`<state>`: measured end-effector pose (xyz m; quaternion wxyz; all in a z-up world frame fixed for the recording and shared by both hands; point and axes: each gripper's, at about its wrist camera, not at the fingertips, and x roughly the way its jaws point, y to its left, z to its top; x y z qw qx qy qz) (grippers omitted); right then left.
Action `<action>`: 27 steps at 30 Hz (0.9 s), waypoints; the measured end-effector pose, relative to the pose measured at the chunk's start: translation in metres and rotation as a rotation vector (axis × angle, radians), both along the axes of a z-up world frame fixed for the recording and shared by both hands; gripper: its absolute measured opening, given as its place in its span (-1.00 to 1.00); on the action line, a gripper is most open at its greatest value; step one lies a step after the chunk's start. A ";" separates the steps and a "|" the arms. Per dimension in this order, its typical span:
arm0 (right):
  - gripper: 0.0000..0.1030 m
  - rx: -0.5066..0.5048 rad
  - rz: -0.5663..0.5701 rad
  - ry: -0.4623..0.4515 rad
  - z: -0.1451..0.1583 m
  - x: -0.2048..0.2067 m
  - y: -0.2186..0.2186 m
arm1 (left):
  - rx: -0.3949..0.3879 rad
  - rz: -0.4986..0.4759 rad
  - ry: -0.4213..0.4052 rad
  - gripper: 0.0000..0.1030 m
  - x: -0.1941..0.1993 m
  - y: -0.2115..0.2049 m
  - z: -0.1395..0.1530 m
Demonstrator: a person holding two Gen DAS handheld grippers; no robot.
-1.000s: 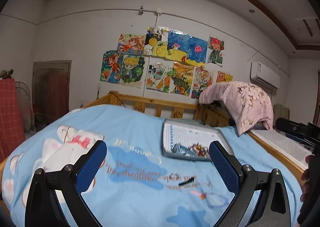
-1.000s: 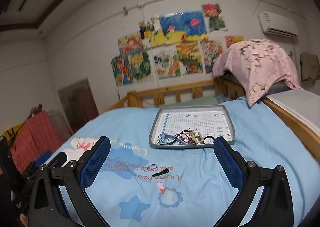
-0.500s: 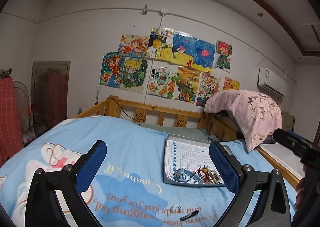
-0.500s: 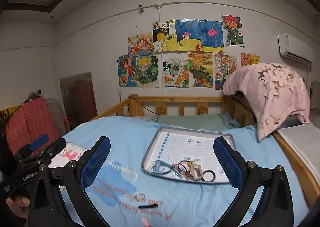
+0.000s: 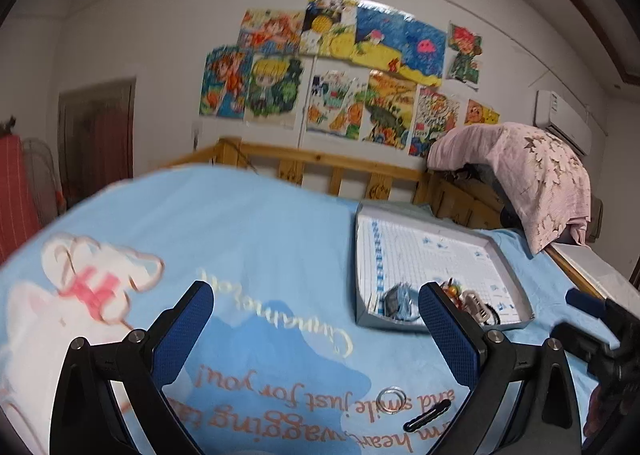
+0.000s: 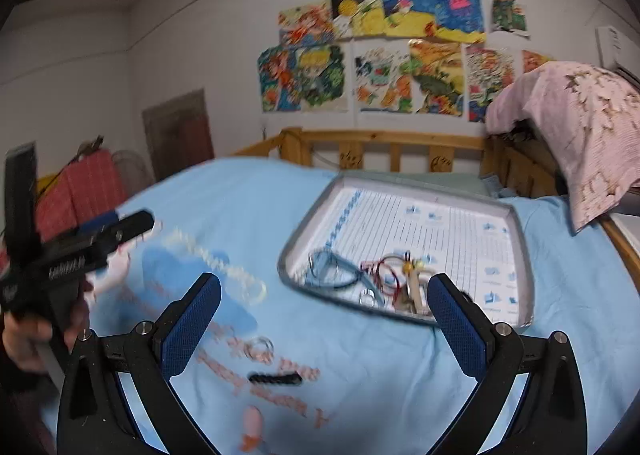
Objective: Organize jewelry
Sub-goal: 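Move both tools back toward the black bead chain and last silver ring, then grasp the black bead chain with the right tool while the left tool grasps the silver ring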
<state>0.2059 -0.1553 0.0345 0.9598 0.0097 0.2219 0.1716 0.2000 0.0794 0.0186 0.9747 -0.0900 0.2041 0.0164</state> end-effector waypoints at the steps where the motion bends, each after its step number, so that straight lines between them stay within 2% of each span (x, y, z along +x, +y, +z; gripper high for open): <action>1: 0.97 -0.007 0.025 0.003 -0.007 0.001 -0.001 | -0.001 0.000 0.008 1.00 0.002 0.000 -0.004; 3: 0.97 -0.019 0.049 -0.010 -0.022 0.003 -0.005 | 0.012 -0.001 0.012 1.00 0.004 -0.002 -0.015; 8: 0.97 0.025 0.067 -0.013 -0.048 0.018 -0.020 | 0.074 -0.027 0.029 1.00 0.010 -0.017 -0.039; 12: 0.97 0.060 0.069 -0.024 -0.065 0.030 -0.028 | 0.067 -0.108 0.073 1.00 0.020 -0.024 -0.056; 17: 0.97 0.083 0.104 0.032 -0.080 0.043 -0.027 | 0.016 -0.150 0.115 1.00 0.026 -0.019 -0.070; 21: 0.94 0.073 0.132 0.062 -0.090 0.044 -0.021 | -0.032 -0.199 0.145 0.86 0.027 -0.016 -0.080; 22: 0.84 0.070 0.140 0.073 -0.092 0.045 -0.020 | -0.037 -0.215 0.154 0.83 0.029 -0.016 -0.082; 23: 0.63 0.063 0.152 0.092 -0.096 0.046 -0.017 | -0.040 -0.228 0.160 0.72 0.029 -0.017 -0.084; 25: 0.44 0.050 0.171 0.121 -0.101 0.048 -0.014 | -0.046 -0.264 0.176 0.58 0.029 -0.020 -0.089; 27: 0.43 0.047 0.201 0.147 -0.105 0.048 -0.011 | -0.053 -0.289 0.187 0.55 0.030 -0.023 -0.092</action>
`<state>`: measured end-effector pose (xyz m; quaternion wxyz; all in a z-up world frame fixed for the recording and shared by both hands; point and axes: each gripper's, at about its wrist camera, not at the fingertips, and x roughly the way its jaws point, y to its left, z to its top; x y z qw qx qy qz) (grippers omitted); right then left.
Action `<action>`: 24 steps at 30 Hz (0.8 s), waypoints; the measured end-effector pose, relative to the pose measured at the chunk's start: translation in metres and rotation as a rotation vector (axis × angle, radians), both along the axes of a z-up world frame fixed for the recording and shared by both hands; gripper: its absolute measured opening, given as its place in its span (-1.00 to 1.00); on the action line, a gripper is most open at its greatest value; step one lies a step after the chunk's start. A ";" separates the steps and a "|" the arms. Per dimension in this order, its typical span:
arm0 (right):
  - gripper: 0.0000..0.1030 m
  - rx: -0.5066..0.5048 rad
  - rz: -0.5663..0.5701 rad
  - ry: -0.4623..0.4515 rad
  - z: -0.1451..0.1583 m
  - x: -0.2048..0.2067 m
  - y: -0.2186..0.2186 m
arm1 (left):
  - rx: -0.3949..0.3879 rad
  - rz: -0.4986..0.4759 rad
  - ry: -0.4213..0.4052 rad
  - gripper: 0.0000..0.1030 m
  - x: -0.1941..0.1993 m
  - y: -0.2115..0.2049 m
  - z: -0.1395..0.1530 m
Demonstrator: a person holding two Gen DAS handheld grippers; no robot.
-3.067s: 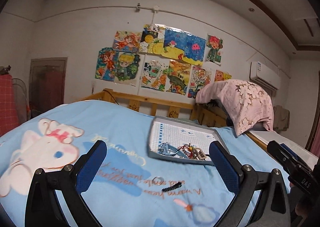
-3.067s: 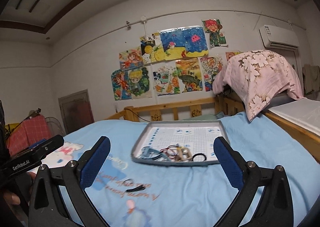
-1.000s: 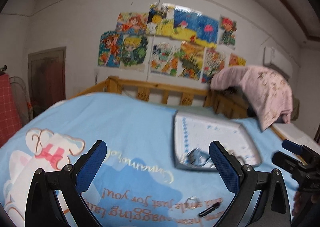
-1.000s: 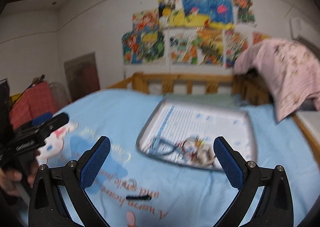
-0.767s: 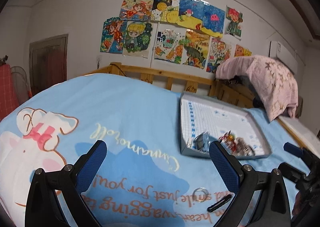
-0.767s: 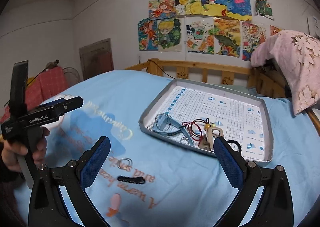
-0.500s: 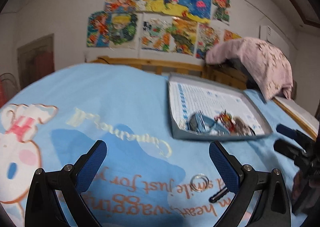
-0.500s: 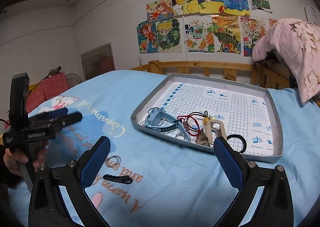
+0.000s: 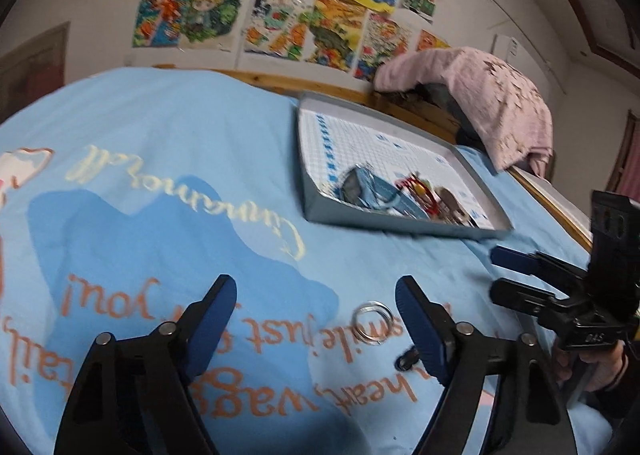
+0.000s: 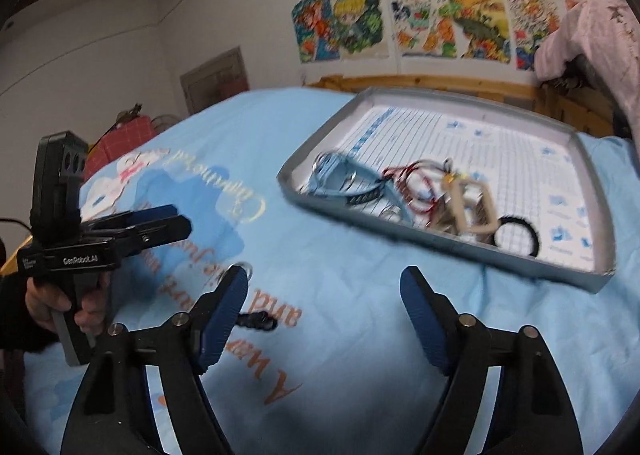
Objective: Organize jewelry
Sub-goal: 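Grasp the black bead chain with the right tool while the left tool grasps the silver ring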
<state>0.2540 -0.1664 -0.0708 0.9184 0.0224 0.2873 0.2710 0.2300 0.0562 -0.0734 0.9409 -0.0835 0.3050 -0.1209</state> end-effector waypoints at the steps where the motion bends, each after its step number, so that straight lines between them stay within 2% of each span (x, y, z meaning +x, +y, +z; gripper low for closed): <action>1: 0.43 0.001 0.010 0.006 -0.001 0.000 0.001 | -0.008 -0.019 0.006 0.55 0.001 -0.002 -0.002; 2: 0.43 0.004 0.031 0.020 -0.003 0.002 0.002 | -0.014 -0.034 0.010 0.54 0.001 -0.003 -0.004; 4: 0.42 0.004 0.058 0.041 -0.006 0.004 0.005 | -0.023 -0.072 0.035 0.40 0.004 -0.006 -0.009; 8: 0.15 -0.003 0.119 0.076 -0.010 0.007 0.013 | -0.035 -0.101 0.070 0.19 0.007 -0.009 -0.016; 10: 0.06 -0.012 0.147 0.088 -0.012 0.007 0.017 | -0.043 -0.121 0.075 0.15 0.007 -0.010 -0.017; 12: -0.05 -0.020 0.168 0.092 -0.013 0.006 0.020 | -0.041 -0.139 0.084 0.00 0.008 -0.013 -0.019; 14: -0.19 -0.034 0.185 0.099 -0.015 0.006 0.023 | -0.040 -0.182 0.106 -0.08 0.009 -0.018 -0.022; 18: -0.23 -0.067 0.232 0.117 -0.017 0.005 0.028 | -0.019 -0.216 0.136 -0.09 0.011 -0.025 -0.026; 24: -0.23 -0.156 0.293 0.160 -0.023 0.011 0.036 | 0.010 -0.213 0.189 -0.12 0.022 -0.031 -0.036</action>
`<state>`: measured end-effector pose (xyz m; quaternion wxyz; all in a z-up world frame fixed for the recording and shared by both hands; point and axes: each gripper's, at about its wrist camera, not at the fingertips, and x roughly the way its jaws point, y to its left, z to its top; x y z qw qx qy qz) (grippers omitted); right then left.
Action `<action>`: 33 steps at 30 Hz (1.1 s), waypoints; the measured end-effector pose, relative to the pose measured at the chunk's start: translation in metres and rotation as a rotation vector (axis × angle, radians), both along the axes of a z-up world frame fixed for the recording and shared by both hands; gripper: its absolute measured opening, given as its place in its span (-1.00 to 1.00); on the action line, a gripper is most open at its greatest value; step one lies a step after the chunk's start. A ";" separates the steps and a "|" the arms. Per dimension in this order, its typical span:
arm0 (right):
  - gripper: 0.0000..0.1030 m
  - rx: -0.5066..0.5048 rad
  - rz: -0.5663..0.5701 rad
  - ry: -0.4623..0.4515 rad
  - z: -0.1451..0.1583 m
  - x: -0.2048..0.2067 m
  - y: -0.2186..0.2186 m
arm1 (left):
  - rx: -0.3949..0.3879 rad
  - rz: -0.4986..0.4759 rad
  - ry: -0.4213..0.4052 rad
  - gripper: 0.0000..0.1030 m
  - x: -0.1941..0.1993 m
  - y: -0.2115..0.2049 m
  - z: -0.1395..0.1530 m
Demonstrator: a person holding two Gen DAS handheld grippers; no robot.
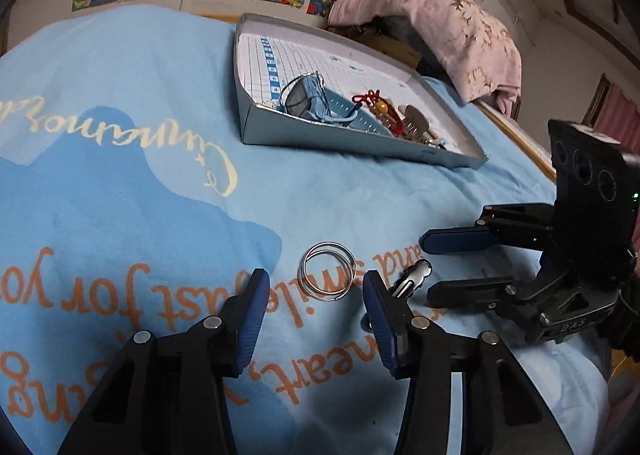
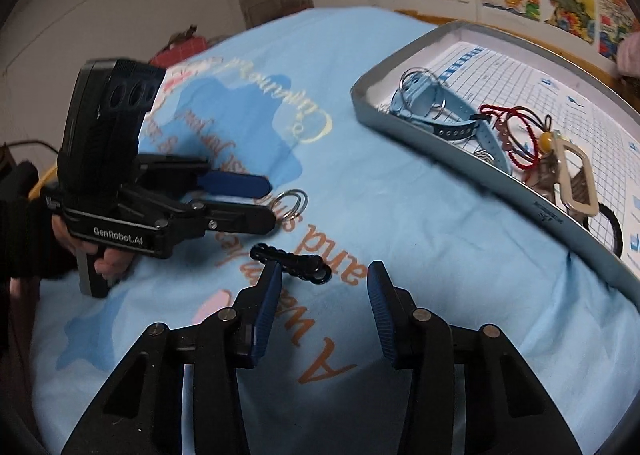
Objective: Organize jewelry
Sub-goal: 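Grasp the black bead chain with the right tool while the left tool grasps the silver ring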
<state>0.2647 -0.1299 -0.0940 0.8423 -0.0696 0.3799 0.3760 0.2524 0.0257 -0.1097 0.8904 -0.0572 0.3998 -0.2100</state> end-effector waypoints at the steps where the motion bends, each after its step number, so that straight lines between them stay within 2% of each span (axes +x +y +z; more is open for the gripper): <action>1: -0.23 -0.009 0.008 -0.002 0.000 0.001 0.002 | 0.001 0.000 0.003 -0.12 0.001 0.000 -0.001; 9: -0.23 -0.044 0.037 -0.017 0.000 0.002 0.010 | -0.019 0.027 0.030 -0.46 0.006 0.008 -0.007; 15: -0.23 -0.085 0.090 -0.035 0.001 0.003 0.024 | -0.026 0.029 0.032 -0.47 0.005 0.009 -0.008; 20: -0.64 -0.094 0.103 -0.030 0.000 0.004 0.028 | -0.019 0.043 0.017 -0.47 0.002 0.011 -0.006; 26: -0.70 -0.109 0.096 -0.062 0.000 -0.005 0.027 | -0.012 0.045 0.012 -0.47 0.000 0.012 -0.004; 33: -0.70 -0.095 -0.016 -0.053 0.001 -0.017 0.002 | -0.001 0.048 -0.017 -0.47 -0.005 0.012 0.002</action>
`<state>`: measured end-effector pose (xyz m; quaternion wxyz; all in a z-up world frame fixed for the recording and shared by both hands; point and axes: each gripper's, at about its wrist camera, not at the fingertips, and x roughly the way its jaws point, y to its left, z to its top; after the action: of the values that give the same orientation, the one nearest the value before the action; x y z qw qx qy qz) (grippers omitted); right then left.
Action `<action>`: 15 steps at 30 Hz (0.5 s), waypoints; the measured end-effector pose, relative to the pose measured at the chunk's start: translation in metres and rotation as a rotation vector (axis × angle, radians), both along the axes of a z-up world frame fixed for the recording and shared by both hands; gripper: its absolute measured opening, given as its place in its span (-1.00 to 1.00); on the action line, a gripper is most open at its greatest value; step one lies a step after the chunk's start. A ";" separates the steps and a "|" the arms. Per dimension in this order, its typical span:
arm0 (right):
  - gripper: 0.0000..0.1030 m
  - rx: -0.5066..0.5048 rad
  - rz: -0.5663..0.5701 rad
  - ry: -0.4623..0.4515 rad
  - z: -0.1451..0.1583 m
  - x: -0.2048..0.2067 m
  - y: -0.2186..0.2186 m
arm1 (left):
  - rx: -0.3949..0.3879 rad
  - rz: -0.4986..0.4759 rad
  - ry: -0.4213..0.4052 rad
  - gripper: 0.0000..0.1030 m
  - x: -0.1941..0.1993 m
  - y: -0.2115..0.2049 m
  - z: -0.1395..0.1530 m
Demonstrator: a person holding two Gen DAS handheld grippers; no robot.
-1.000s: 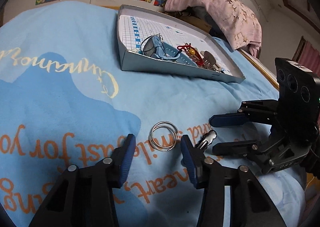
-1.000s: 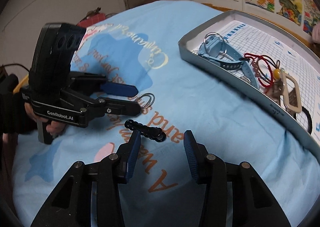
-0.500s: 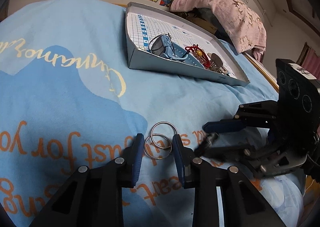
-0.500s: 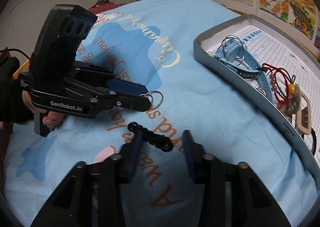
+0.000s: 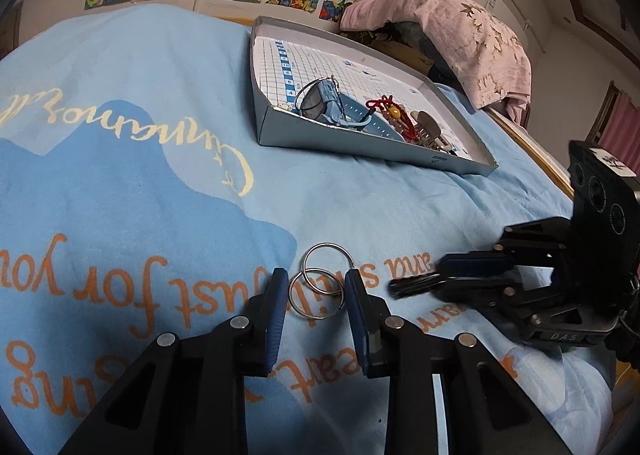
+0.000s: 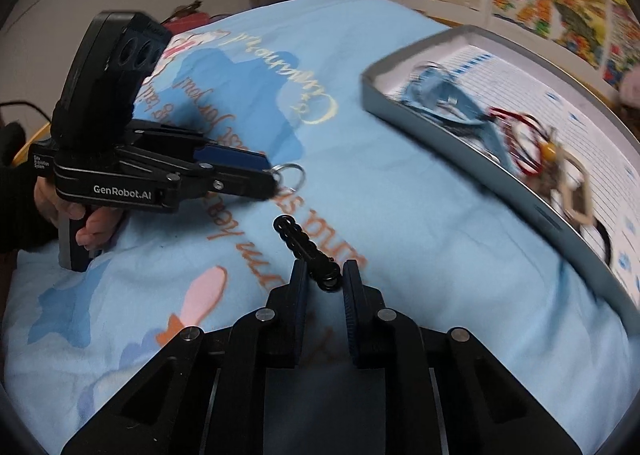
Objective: Organize jewelry
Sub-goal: 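Grasp the black bead chain with the right tool while the left tool grasps the silver ring, then carry the bead chain over the tray with the right tool while the left tool carries the ring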
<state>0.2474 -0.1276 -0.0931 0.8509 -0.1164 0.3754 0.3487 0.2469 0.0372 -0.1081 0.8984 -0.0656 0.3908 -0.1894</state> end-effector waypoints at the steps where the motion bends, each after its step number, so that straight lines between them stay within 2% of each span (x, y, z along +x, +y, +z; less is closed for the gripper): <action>1: -0.70 0.004 -0.019 -0.002 0.001 -0.003 -0.004 | 0.004 0.001 -0.006 -0.47 -0.002 -0.003 0.001; 6: -0.71 0.021 -0.121 -0.052 0.005 -0.009 -0.021 | 0.052 0.003 -0.045 -0.47 -0.007 -0.009 0.010; 15: -0.71 0.090 -0.208 -0.090 0.012 -0.001 -0.034 | 0.108 0.009 -0.112 -0.47 -0.012 -0.016 0.030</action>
<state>0.2463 -0.1621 -0.0809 0.9029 -0.0540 0.3307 0.2693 0.2352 0.0212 -0.0785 0.9218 -0.0078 0.3494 -0.1675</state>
